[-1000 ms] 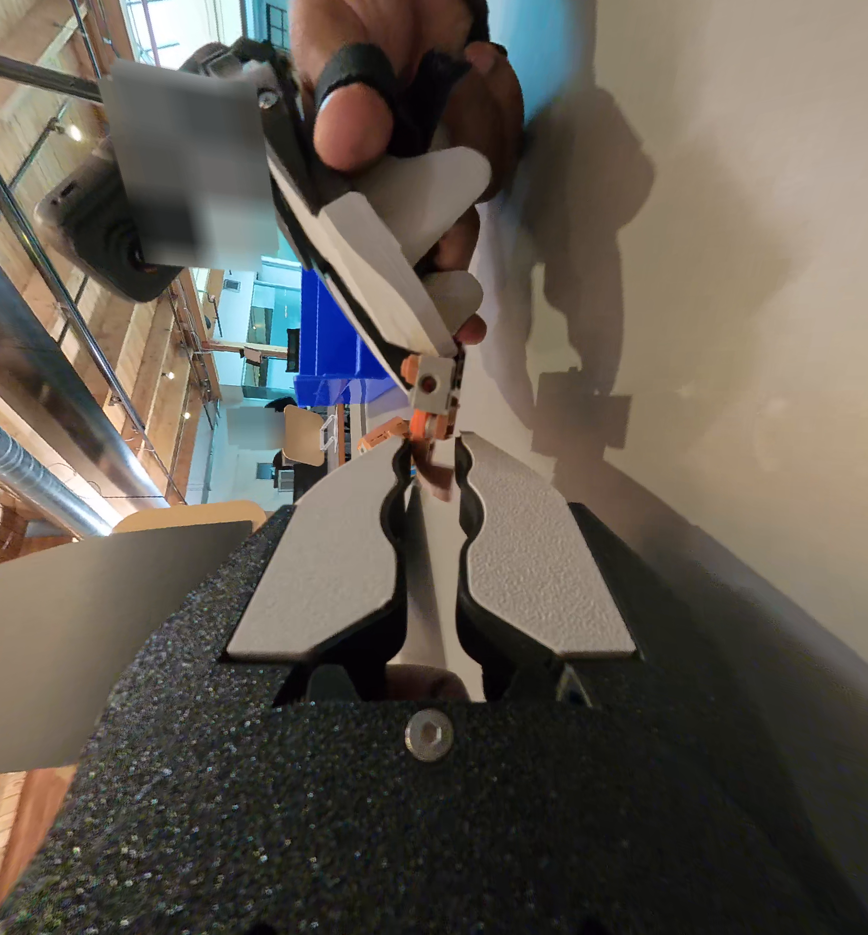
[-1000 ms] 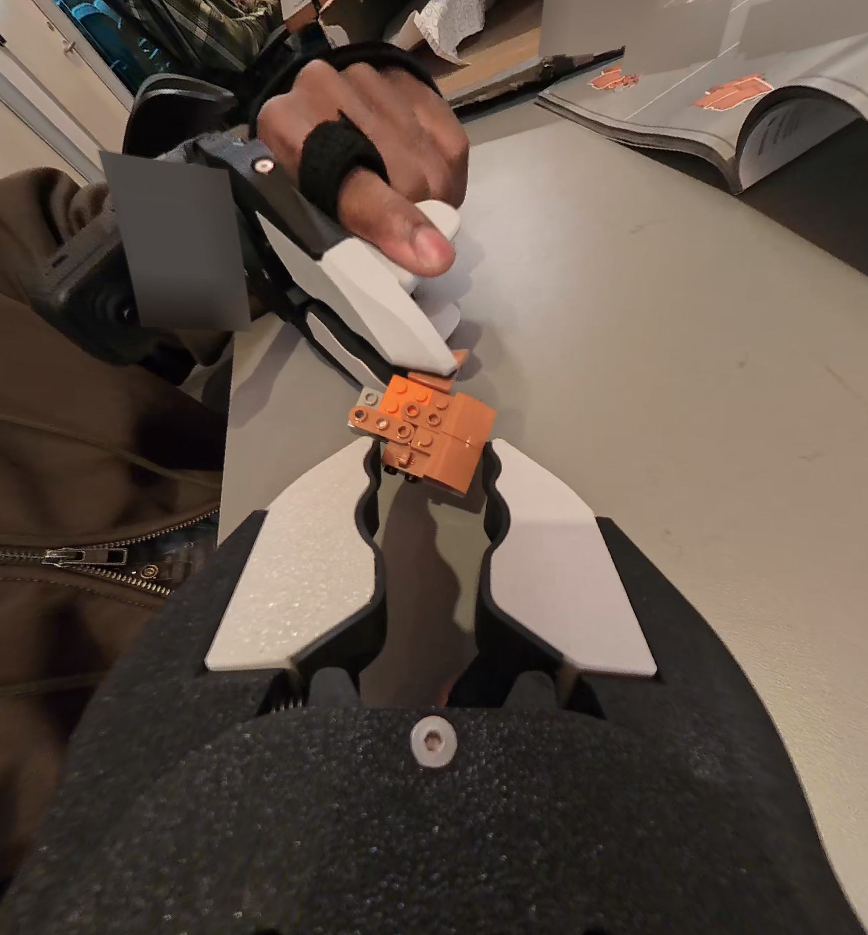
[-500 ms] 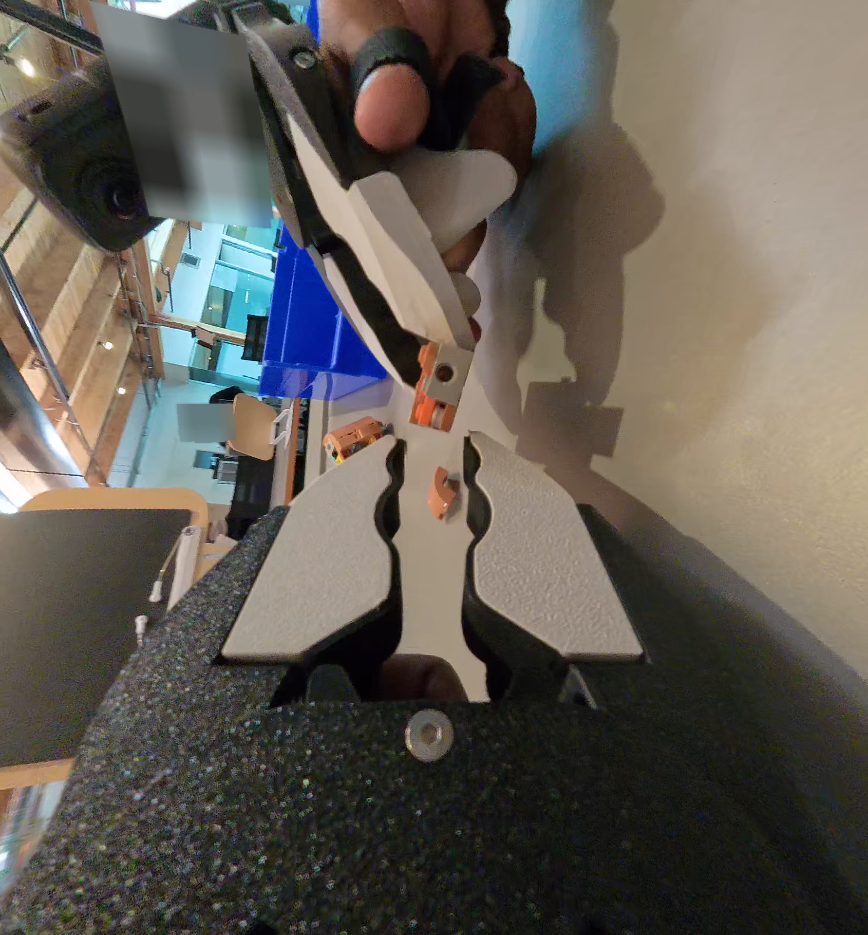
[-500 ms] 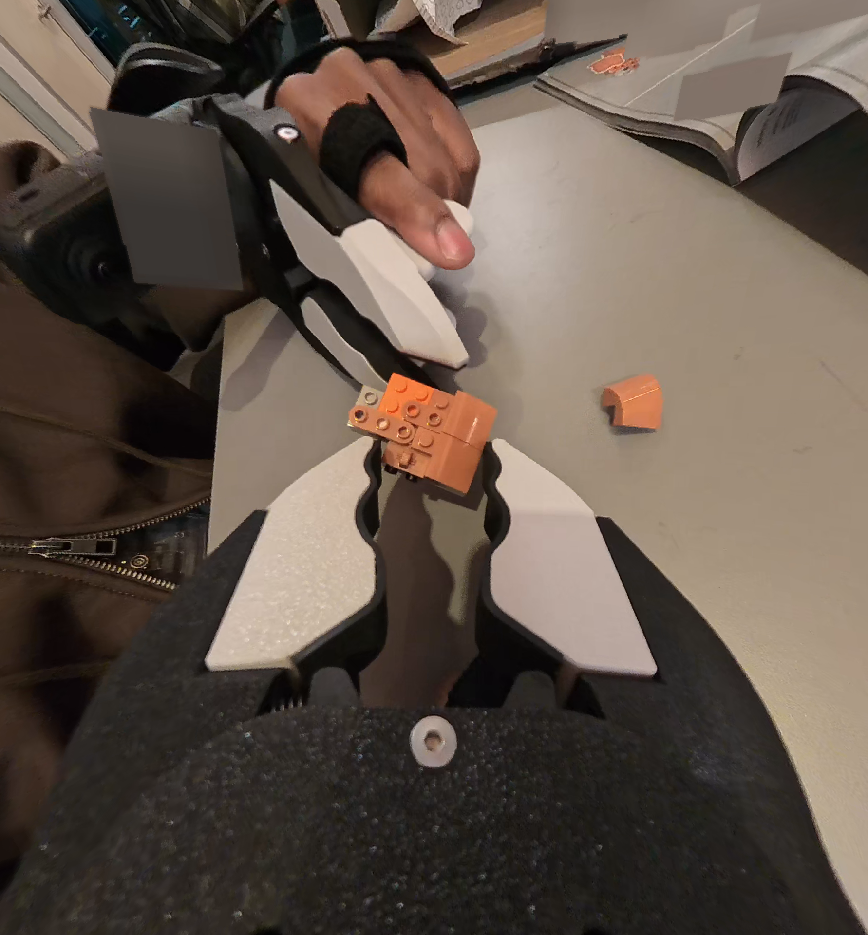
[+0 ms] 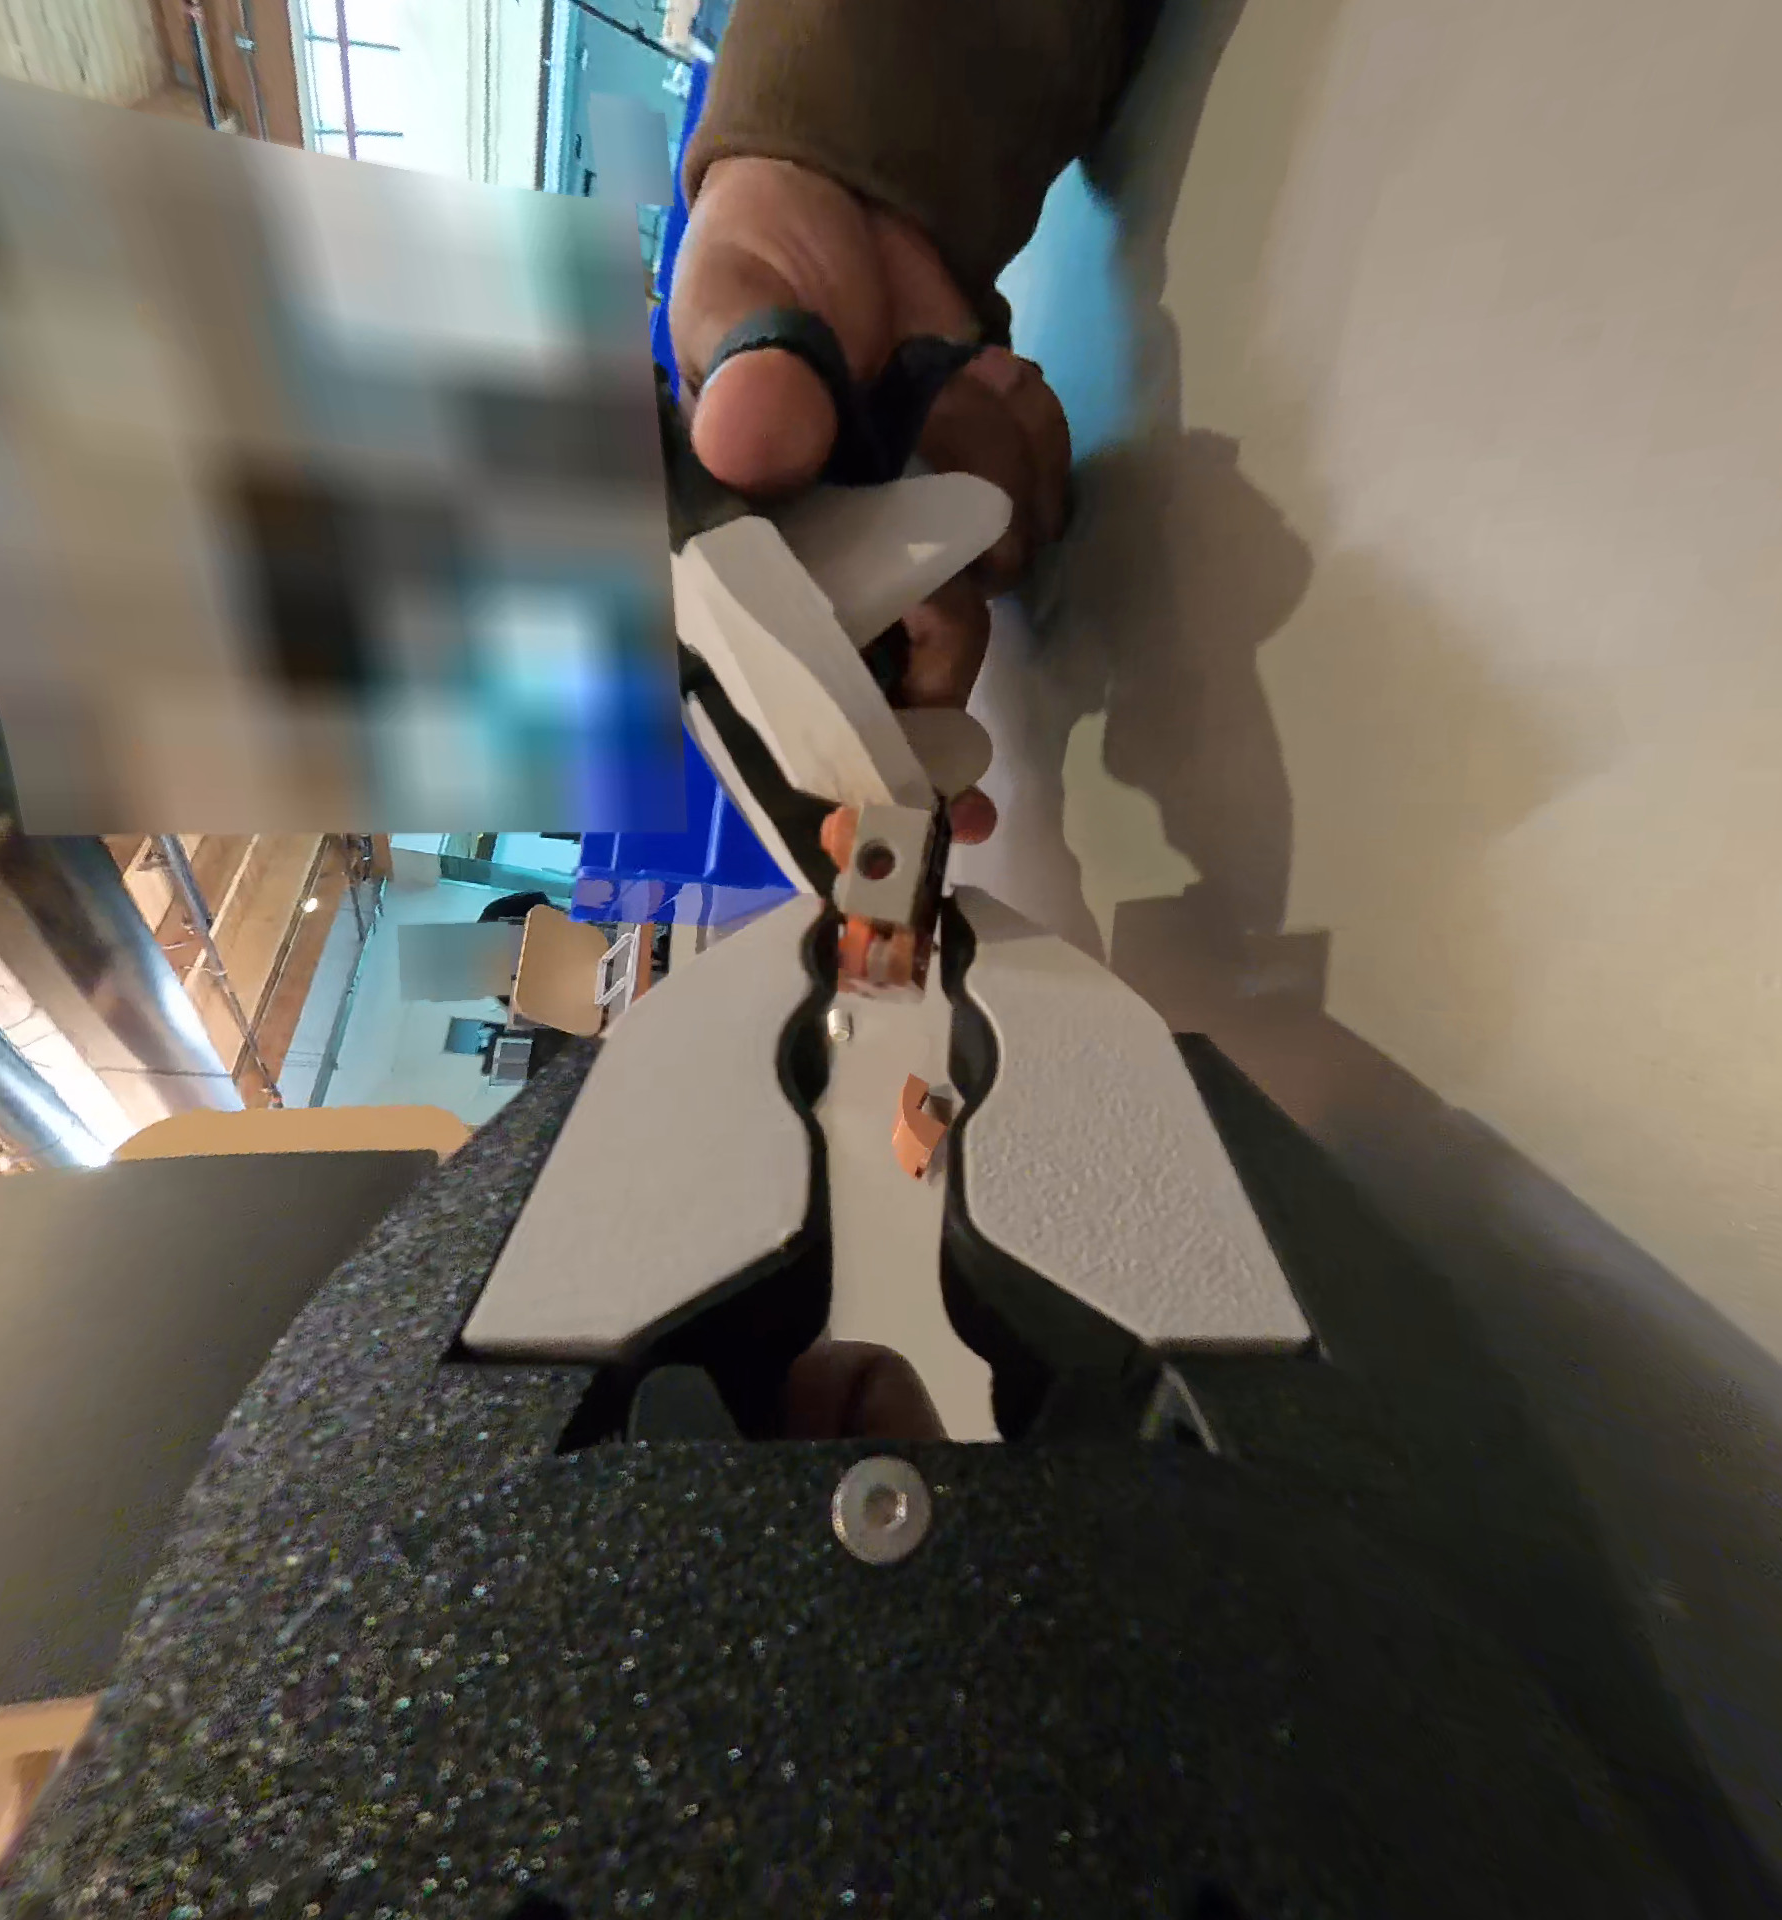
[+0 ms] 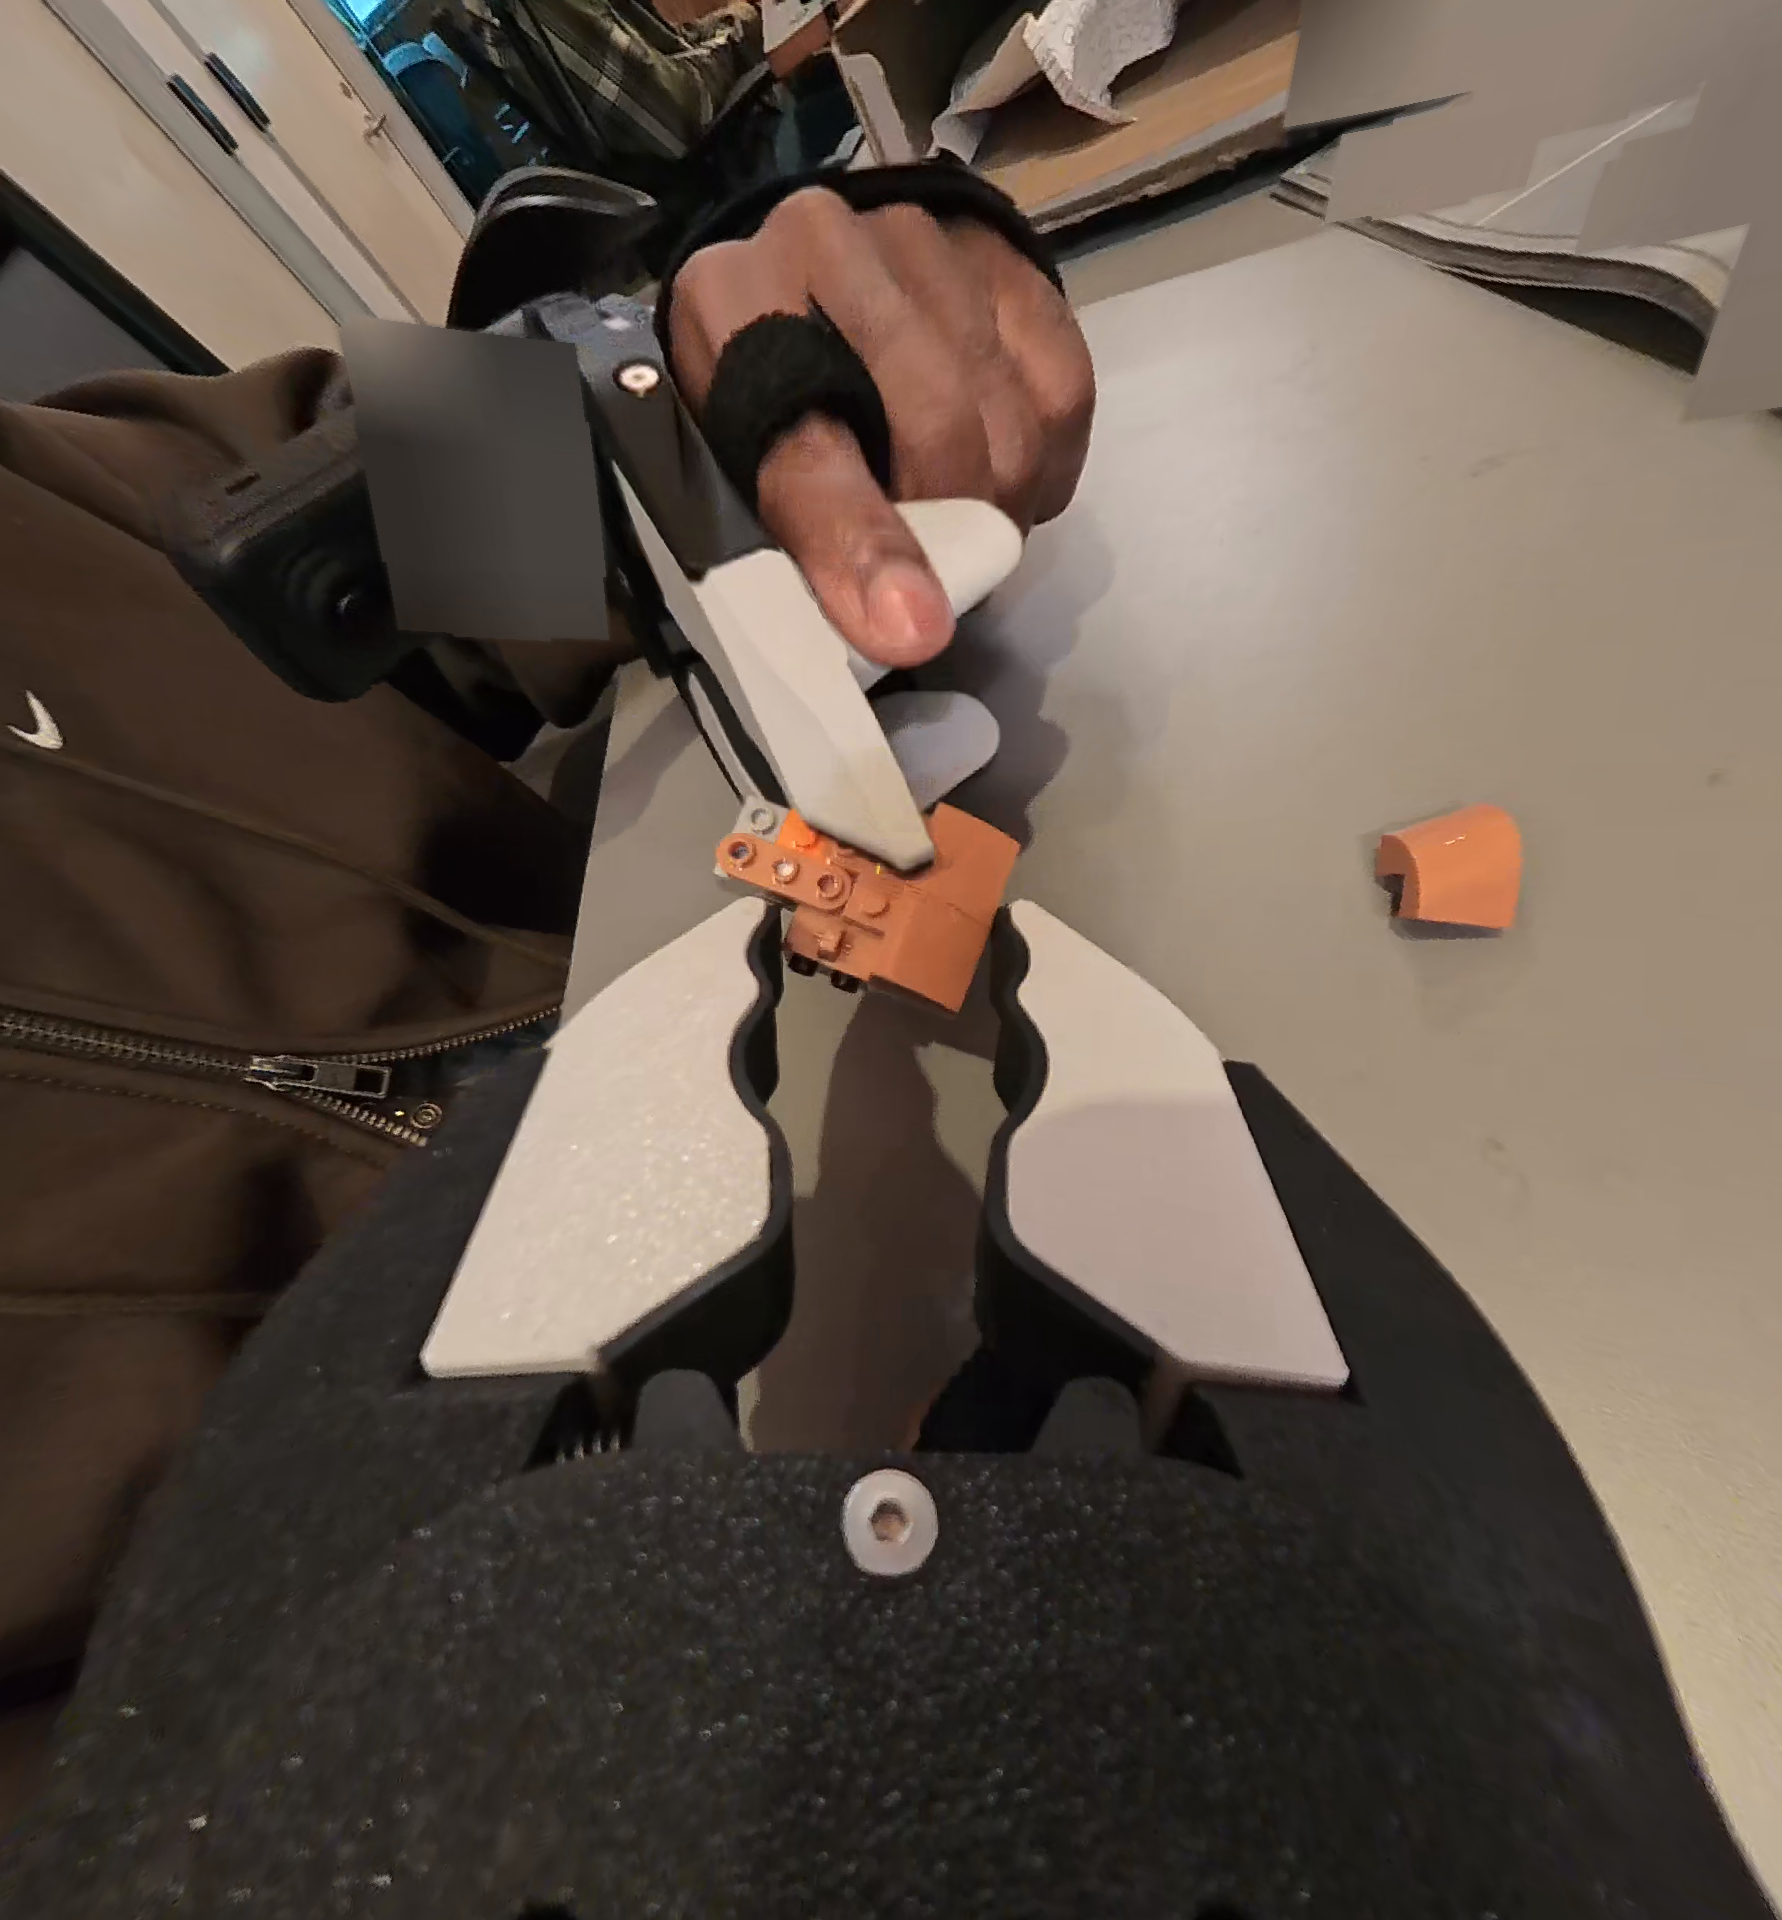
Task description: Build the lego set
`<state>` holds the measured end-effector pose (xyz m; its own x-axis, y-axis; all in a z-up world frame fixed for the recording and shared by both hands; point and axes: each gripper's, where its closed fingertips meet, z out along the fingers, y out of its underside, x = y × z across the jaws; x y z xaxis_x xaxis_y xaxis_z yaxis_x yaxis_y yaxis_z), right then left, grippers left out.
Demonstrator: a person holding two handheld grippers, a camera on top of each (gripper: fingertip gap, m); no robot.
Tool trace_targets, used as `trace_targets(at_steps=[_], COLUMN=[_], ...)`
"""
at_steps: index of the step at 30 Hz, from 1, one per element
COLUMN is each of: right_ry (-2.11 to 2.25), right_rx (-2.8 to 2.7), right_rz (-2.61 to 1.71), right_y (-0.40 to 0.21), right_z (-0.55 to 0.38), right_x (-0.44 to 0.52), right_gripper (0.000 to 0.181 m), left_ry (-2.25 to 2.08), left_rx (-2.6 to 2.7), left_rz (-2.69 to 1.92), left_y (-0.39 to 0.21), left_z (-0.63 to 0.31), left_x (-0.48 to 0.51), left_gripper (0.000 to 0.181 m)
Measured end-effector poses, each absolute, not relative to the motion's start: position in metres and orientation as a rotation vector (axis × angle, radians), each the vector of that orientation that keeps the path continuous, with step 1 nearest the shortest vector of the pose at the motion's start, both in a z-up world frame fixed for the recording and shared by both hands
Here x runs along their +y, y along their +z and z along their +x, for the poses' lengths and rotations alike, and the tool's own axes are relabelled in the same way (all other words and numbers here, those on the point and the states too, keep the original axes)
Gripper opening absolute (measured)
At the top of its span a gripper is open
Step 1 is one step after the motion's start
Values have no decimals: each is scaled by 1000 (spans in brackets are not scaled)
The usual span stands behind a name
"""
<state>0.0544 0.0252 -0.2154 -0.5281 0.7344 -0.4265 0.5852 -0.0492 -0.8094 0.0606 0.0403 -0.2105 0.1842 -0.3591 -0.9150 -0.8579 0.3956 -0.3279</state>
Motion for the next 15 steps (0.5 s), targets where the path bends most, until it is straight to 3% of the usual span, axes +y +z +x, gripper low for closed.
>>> trace_targets(at_steps=[8,15], right_ry=[1191,700], right_rx=[-1954,-1872], right_rz=[-1029,-565], right_y=[-204,-200], right_z=[52,51], right_x=[52,49], right_gripper=[53,41], left_ry=[443,286], left_rx=[1276,1200], left_rz=[-1317,-1426], left_y=[-207,-207], left_z=[47,46], left_x=[52,55], left_gripper=[18,18])
